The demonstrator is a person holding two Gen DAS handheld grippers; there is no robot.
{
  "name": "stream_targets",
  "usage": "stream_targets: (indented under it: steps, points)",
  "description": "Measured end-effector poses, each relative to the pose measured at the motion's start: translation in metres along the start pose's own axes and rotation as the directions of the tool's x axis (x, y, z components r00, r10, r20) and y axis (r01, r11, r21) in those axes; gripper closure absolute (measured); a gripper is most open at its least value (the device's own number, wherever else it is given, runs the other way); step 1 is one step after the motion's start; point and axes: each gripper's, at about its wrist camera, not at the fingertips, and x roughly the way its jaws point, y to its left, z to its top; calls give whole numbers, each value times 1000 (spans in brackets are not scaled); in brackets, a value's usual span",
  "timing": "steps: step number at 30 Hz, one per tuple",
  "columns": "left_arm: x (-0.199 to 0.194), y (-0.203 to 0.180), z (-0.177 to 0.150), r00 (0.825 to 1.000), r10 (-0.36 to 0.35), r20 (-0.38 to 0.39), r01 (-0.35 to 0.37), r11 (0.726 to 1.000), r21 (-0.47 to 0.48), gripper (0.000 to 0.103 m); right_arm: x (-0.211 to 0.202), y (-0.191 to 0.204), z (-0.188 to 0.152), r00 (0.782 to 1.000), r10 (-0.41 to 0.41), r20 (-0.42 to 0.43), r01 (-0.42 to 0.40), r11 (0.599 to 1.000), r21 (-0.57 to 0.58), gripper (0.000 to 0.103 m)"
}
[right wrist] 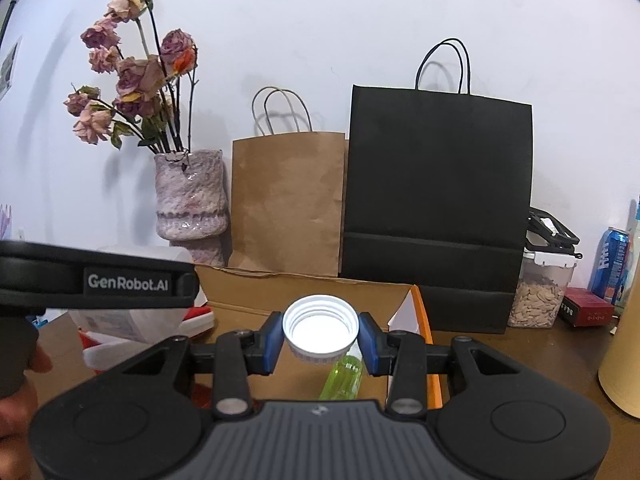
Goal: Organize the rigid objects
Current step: 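Carry the white container and white cap with both grippers over the red box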
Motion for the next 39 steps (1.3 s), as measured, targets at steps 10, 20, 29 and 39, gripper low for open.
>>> stream_targets:
  steps: [10, 20, 29, 39]
  points:
    - [30, -8, 10, 1000, 13, -4, -13, 1000, 13, 19, 30, -3, 7, 1000, -1, -10, 1, 1000, -22, 64]
    - [58, -14, 13, 999, 23, -29, -22, 999, 35, 19, 50, -10, 9, 1000, -5, -30, 4, 999, -32, 64]
    - [77, -18, 13, 998, 28, -50, -25, 998, 55, 19, 66, -12, 9, 998, -3, -57, 0, 999, -37, 64]
    - [86, -19, 13, 994, 55, -93, -50, 997, 63, 0, 79, -19, 3, 992, -5, -129, 4, 1000, -14, 46]
